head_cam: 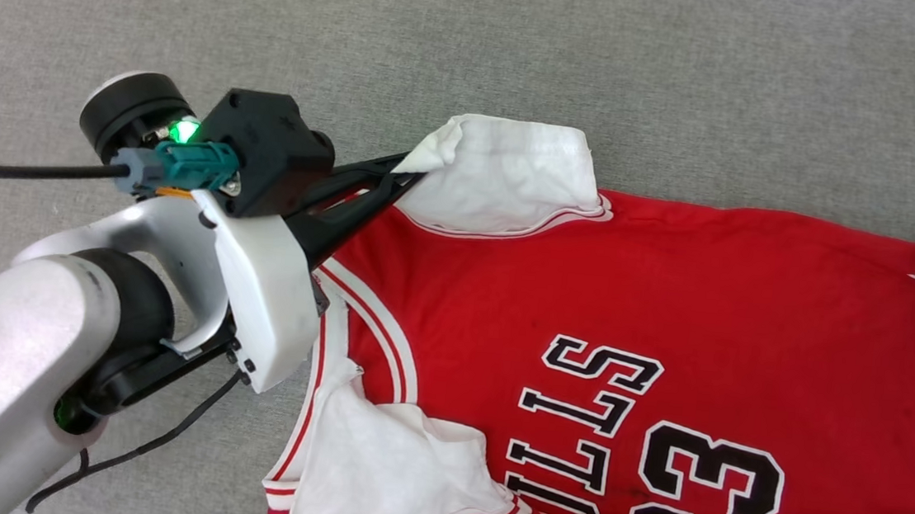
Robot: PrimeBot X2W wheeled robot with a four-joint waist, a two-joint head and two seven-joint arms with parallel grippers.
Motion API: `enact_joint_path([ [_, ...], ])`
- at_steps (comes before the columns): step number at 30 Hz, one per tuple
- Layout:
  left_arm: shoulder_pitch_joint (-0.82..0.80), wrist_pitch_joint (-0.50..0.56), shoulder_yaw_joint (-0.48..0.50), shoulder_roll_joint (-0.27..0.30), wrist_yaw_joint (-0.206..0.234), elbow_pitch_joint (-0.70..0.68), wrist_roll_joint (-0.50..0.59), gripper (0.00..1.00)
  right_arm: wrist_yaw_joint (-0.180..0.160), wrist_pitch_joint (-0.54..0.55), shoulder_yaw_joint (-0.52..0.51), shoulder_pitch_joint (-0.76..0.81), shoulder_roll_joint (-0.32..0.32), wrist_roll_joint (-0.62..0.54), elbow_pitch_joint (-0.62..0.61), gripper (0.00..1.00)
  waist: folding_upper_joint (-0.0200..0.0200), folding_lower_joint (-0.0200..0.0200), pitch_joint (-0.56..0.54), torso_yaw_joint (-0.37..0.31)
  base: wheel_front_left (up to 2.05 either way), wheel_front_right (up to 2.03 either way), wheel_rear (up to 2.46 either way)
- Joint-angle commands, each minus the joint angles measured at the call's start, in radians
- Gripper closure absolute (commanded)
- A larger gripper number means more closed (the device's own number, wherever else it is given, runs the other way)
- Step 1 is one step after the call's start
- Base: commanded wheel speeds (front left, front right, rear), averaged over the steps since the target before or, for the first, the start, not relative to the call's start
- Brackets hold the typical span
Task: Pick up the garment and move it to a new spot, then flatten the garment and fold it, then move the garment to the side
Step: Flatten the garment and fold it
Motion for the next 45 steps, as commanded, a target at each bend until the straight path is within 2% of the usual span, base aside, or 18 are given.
enact_joint_path([
  [1, -0.009, -0.009, -0.005, -0.008, -0.005, 0.001, 0.008, 1.00, 0.000, 0.005, 0.032, 0.024, 0.013, -0.008, 0.044, 0.00, 0.0000, 0.0000, 0.012, 0.015, 0.00, 0.00, 0.00],
  [3, -0.009, -0.016, -0.010, -0.011, -0.005, 0.007, 0.009, 1.00, 0.000, -0.002, 0.051, 0.039, 0.020, -0.003, 0.077, 0.00, 0.0000, 0.0000, 0.013, 0.021, 0.00, 0.00, 0.00],
  [4, -0.005, -0.027, -0.019, -0.015, -0.007, 0.019, 0.010, 1.00, 0.000, -0.008, 0.065, 0.053, 0.028, 0.009, 0.114, 1.00, 0.0000, 0.0000, 0.011, 0.026, 0.00, 0.00, 0.00],
  [10, 0.019, -0.064, -0.021, -0.011, -0.007, 0.071, 0.020, 1.00, -0.001, -0.066, 0.021, 0.021, 0.034, 0.032, 0.122, 1.00, 0.0000, 0.0000, -0.045, 0.013, 0.00, 0.00, 0.00],
  [18, 0.098, -0.102, -0.005, 0.019, 0.023, 0.109, -0.015, 1.00, -0.001, -0.135, -0.053, 0.048, 0.059, 0.098, 0.090, 1.00, 0.0000, 0.0000, -0.182, -0.014, 0.00, 0.00, 0.00],
  [26, 0.255, -0.124, -0.004, 0.080, 0.089, 0.054, -0.067, 1.00, 0.000, -0.162, -0.129, 0.241, 0.070, 0.154, -0.025, 1.00, 0.0000, 0.0000, -0.300, -0.021, 0.00, 0.00, 0.00],
  [34, 0.452, -0.156, -0.033, 0.144, 0.165, -0.018, -0.107, 1.00, -0.001, -0.155, -0.181, 0.471, 0.101, 0.152, -0.122, 1.00, 0.0000, 0.0000, -0.349, -0.020, 0.00, 0.00, 0.00],
  [39, 0.542, -0.166, -0.083, 0.155, 0.171, 0.000, -0.097, 1.00, -0.001, -0.139, -0.173, 0.566, 0.109, 0.160, -0.145, 1.00, 0.0000, 0.0000, -0.356, -0.018, 0.00, 0.00, 0.00],
  [45, 0.561, -0.177, -0.137, 0.118, 0.150, 0.082, -0.060, 1.00, -0.001, -0.143, -0.133, 0.615, 0.094, 0.153, -0.123, 1.00, 0.0000, 0.0000, -0.348, -0.016, 0.00, 0.00, 0.00],
])
